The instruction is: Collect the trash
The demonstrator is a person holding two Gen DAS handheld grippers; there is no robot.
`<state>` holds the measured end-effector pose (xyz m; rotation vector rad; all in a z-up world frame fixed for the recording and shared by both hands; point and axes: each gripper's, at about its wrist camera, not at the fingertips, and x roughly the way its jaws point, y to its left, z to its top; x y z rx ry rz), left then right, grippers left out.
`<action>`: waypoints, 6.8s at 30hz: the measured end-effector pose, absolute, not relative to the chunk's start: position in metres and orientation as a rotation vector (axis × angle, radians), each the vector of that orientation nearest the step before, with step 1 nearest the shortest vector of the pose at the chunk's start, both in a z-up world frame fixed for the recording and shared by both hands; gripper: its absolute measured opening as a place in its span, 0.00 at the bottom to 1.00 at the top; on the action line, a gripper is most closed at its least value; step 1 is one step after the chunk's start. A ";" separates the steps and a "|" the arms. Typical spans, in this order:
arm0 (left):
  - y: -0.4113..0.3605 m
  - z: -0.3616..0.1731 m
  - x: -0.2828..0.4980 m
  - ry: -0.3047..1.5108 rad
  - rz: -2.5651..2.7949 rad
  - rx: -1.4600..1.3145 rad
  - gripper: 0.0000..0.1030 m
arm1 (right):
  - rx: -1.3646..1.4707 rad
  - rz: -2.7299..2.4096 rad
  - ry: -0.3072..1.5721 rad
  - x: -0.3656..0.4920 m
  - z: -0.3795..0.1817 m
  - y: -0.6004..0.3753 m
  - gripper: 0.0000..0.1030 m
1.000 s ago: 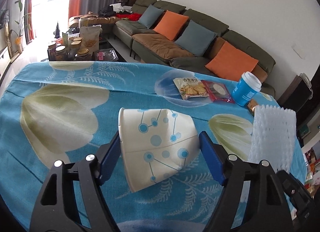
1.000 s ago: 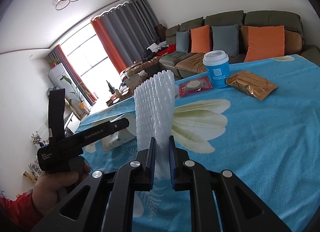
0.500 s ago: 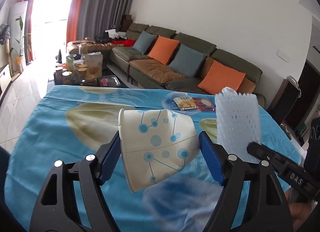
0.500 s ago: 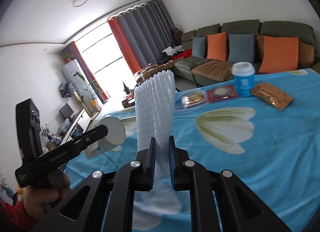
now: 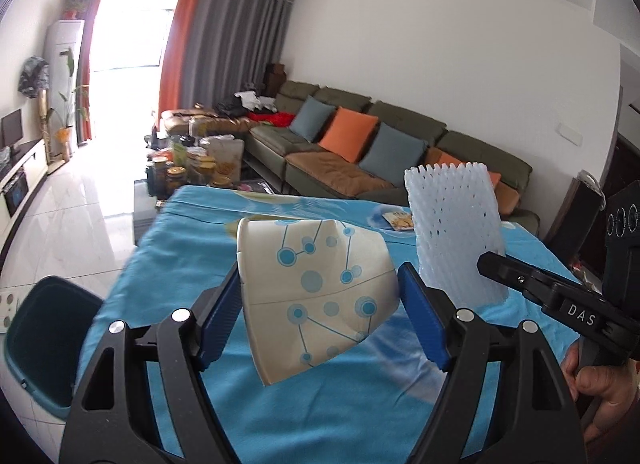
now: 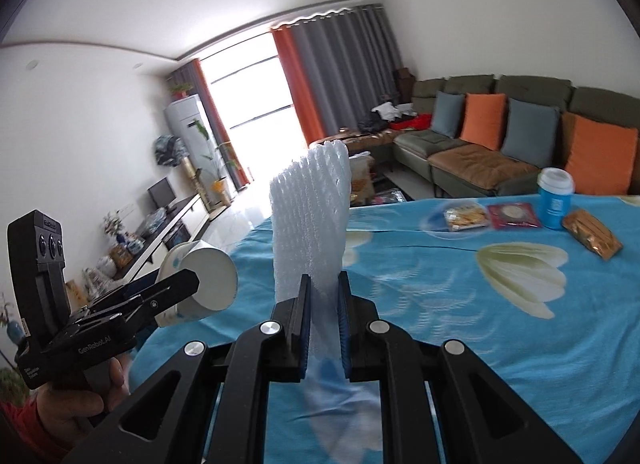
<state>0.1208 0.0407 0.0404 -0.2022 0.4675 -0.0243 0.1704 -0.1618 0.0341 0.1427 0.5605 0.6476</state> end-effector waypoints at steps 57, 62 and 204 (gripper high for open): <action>0.289 0.019 -0.063 0.453 0.572 -0.351 0.74 | -0.309 1.155 0.617 0.145 0.043 0.142 0.11; 0.307 0.007 -0.035 0.483 0.564 -0.357 0.74 | -0.328 1.167 0.669 0.156 0.029 0.163 0.11; 0.152 0.056 0.052 0.404 0.266 -0.186 0.94 | -0.050 0.580 0.582 0.181 0.010 -0.124 0.93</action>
